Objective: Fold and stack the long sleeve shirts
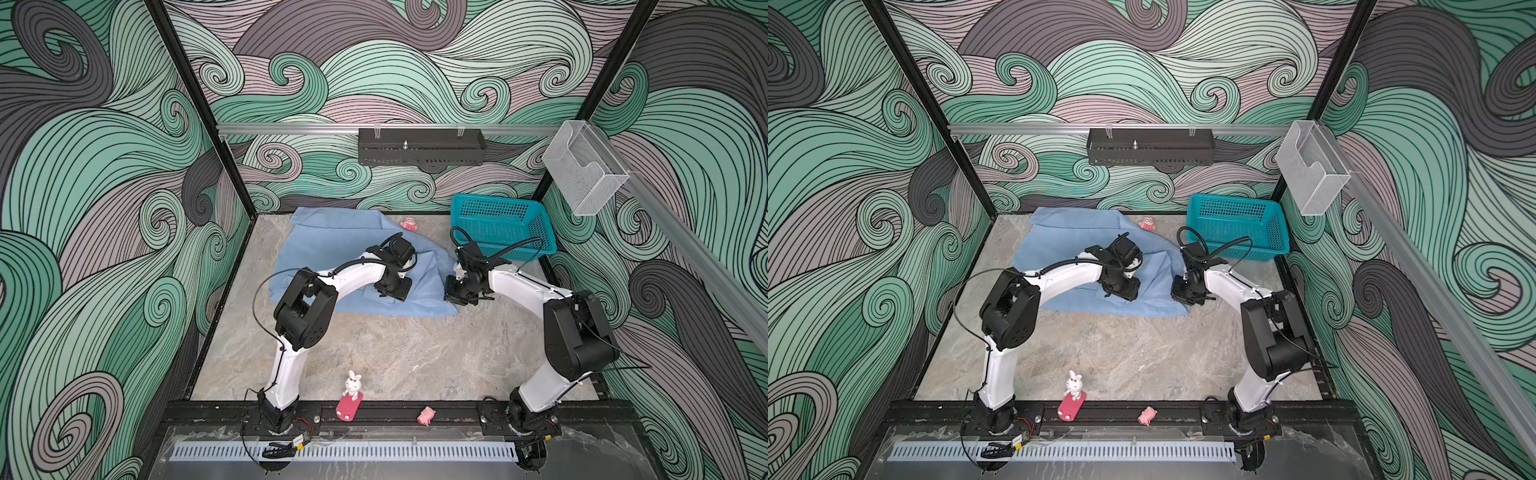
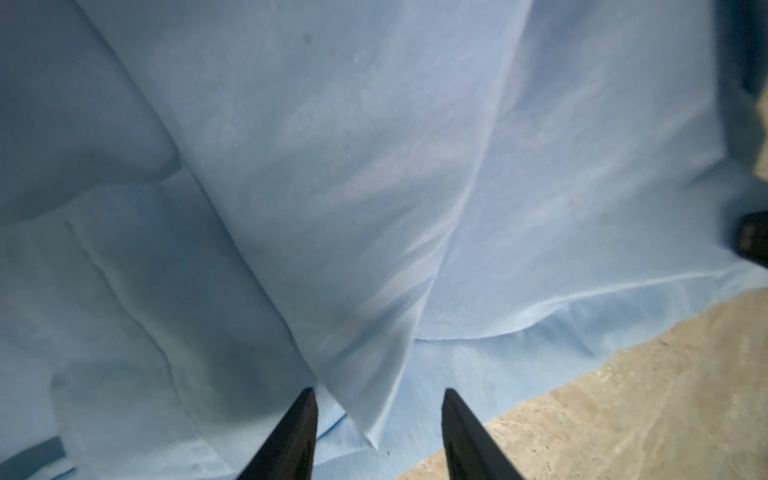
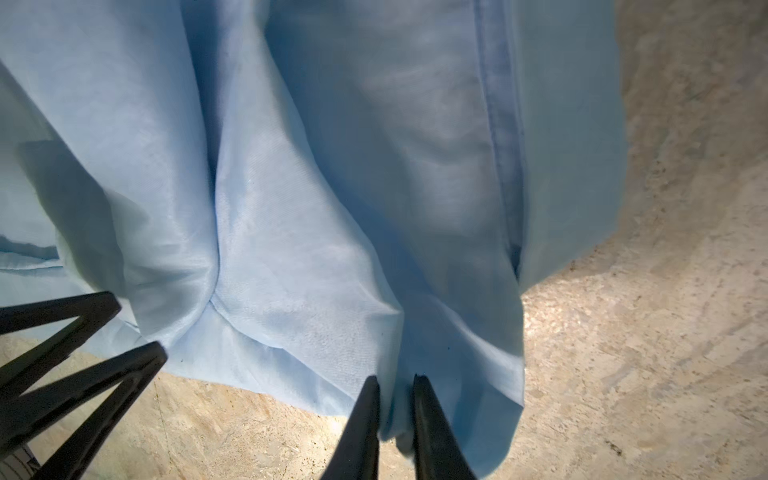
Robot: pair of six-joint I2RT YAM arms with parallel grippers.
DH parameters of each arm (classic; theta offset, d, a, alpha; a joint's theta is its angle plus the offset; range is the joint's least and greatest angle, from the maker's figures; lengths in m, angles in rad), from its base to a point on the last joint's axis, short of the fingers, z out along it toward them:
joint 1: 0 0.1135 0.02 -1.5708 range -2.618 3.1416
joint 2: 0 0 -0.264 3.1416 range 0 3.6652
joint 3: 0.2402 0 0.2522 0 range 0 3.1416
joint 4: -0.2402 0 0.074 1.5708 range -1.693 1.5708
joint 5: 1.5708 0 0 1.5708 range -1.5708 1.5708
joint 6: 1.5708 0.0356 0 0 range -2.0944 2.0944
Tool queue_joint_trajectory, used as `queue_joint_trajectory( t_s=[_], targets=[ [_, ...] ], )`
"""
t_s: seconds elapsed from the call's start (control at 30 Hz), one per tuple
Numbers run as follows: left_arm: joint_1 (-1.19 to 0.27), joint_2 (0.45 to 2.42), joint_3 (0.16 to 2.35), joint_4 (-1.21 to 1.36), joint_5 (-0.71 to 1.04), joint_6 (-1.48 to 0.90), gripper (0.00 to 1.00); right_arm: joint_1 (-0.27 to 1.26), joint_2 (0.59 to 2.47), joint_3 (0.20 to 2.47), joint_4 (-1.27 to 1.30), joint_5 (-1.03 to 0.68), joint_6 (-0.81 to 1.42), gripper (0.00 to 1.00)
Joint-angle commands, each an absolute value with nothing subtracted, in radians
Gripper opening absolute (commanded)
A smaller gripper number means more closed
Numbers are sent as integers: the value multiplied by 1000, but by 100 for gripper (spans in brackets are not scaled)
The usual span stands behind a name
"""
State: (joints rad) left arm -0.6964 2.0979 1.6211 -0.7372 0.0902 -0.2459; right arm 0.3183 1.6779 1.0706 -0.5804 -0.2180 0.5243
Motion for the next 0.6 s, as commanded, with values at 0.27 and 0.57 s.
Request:
queue_joint_trajectory(
  t_s=[0.27,0.57],
  targets=[
    [-682,2128,1646,-864,170,-281,37,316,1710,1045,-568,-227,522,18],
    [-677,1989,1698,-884,158,-224,0,316,1766,1022,-549,-205,510,17]
  ],
)
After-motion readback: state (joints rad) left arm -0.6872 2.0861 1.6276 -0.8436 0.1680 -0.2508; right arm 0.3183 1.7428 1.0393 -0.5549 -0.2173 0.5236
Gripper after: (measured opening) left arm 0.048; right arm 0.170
